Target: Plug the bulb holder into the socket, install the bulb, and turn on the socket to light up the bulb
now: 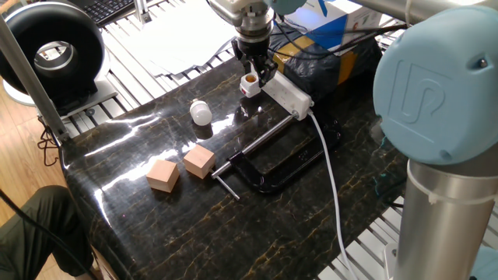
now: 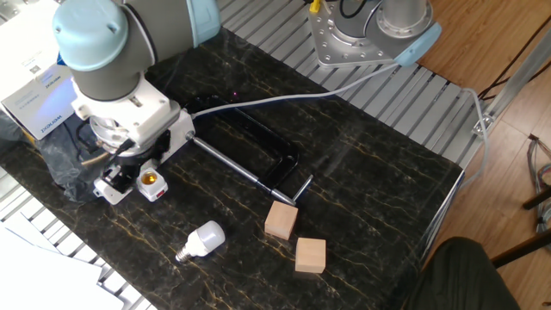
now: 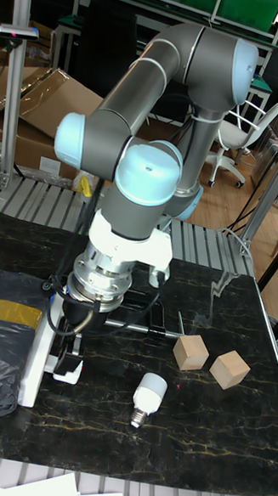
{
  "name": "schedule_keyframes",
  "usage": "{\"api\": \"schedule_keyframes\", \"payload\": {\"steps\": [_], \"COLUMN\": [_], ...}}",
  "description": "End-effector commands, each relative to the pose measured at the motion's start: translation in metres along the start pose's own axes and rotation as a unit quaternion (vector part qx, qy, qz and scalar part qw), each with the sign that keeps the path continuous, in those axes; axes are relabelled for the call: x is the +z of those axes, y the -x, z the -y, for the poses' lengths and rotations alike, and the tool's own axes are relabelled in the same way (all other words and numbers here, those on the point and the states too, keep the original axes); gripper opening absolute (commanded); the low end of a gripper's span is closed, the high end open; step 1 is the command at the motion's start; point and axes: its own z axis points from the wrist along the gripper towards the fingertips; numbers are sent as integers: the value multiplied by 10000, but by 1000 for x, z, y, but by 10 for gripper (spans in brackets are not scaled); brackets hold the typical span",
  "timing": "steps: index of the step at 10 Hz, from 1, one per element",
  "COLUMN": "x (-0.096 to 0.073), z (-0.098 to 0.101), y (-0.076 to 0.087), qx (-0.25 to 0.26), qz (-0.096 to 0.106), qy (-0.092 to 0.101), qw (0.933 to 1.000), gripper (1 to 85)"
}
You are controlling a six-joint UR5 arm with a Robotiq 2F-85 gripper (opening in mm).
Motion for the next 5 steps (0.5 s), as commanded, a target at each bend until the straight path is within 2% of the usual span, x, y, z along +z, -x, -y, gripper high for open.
{"api": "schedule_keyframes", "payload": {"steps": [1,5], "x": [-2,-19], "z": [2,-7], "y": [-5,0], "qx": [-121,-94], "qz": [168,282], "qy": [31,239], "qw": [9998,9993], "gripper": [630,700]}}
